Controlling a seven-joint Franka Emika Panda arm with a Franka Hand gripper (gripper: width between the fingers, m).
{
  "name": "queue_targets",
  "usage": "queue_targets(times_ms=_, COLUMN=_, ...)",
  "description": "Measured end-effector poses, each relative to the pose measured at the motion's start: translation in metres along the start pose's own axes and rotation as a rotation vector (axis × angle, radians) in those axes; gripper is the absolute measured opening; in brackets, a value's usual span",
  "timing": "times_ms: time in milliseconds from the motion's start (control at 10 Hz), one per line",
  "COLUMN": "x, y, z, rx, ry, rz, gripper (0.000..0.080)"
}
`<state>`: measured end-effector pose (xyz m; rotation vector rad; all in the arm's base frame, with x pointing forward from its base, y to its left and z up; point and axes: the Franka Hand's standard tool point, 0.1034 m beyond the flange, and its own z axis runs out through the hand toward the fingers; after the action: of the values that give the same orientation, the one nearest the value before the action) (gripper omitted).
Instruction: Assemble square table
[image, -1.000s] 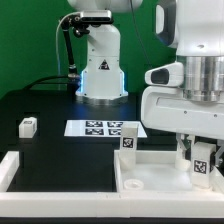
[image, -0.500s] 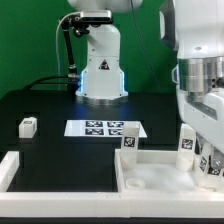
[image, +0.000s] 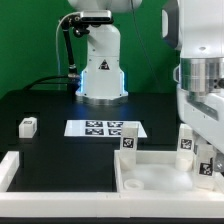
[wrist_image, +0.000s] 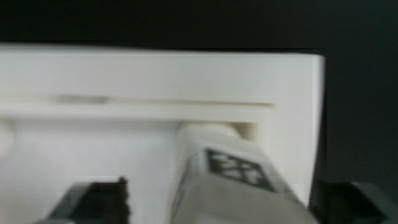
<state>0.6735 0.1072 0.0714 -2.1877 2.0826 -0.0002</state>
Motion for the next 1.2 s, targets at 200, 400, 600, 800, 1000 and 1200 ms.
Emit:
queue_targets(times_ms=200, x=-0.0061, y=0.0025, z=-0.0003, rx=-0.012, ry=0.034, rz=-0.338, gripper=0.0640)
queue_targets(times_ms=400, x=-0.0029, y=0.0024, z=0.0004, rx=-0.015, ry=0.034, rz=-0.484, gripper=0.0648)
queue_targets(times_ms=600, x=-0.0019, y=0.0036, z=-0.0006, rx=-0.063, ry=0.074, rz=-0.841, gripper=0.0649)
queue_targets(times_ms=800, x=0.0019, y=-0.0057, z=-0.0060, rx=-0.076, ry=0.110, rz=-1.174, gripper=0.0649)
queue_targets(times_ms=1000, x=0.0011, y=-0.0052, z=-0.0053, rx=-0.072, ry=0.107, rz=-1.135, gripper=0.0552)
queue_targets(times_ms=1200, x=0.0003, y=-0.0050, z=-0.0051, rx=-0.065, ry=0.107, rz=-1.037, gripper=0.0286)
